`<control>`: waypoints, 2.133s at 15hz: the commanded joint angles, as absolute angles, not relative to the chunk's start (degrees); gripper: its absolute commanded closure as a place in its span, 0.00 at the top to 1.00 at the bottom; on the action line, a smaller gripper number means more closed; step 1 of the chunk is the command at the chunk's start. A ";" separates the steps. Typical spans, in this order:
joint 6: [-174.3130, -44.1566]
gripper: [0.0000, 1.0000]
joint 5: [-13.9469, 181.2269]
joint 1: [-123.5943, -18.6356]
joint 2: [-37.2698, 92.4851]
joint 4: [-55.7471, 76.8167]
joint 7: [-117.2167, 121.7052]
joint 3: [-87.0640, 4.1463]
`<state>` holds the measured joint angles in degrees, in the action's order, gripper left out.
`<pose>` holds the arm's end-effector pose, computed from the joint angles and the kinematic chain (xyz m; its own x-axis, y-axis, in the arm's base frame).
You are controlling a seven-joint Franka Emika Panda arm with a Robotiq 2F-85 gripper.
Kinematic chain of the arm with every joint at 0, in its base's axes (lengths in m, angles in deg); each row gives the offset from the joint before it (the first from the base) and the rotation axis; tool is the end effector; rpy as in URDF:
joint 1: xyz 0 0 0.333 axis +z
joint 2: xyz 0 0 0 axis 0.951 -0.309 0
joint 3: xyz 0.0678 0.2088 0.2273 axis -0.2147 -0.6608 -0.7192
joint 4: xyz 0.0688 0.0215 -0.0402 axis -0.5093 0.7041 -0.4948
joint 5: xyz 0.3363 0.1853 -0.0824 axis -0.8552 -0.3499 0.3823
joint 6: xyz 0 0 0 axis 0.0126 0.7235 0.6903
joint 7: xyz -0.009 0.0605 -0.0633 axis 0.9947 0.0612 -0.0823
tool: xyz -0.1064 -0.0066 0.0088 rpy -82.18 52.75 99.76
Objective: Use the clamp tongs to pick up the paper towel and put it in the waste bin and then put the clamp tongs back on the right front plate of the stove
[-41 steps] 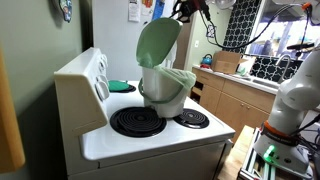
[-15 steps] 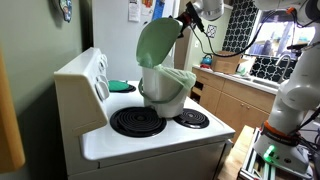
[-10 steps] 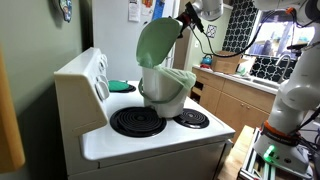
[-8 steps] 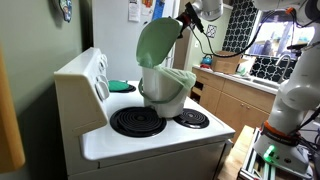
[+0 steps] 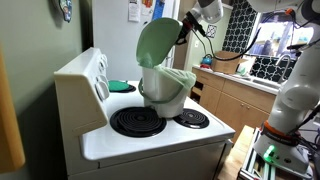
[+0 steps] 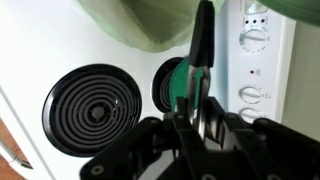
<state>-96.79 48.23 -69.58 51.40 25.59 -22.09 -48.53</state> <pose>0.5515 0.0787 0.6107 0.8125 -0.5829 0.0047 -0.4641 -0.6517 -0.5999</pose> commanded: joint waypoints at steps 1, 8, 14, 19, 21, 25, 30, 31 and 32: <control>-96.63 0.06 50.97 -70.89 50.68 27.57 -19.76 -47.17; -96.60 0.25 50.59 -72.06 46.04 28.57 -17.45 -45.41; -97.21 0.06 49.55 -72.67 42.02 27.56 -15.40 -44.77; -97.46 0.06 59.09 -73.15 34.68 26.33 -10.99 -44.05; -97.15 0.06 59.32 -73.49 31.00 25.03 -7.94 -44.07; -99.22 0.06 59.23 -73.67 25.56 22.66 -3.81 -44.46; -104.03 0.06 59.75 -73.80 21.40 19.77 0.87 -45.08; -104.15 0.06 59.14 -73.99 20.71 19.11 1.47 -45.41; -103.75 0.06 58.17 -74.28 19.88 18.16 2.00 -45.91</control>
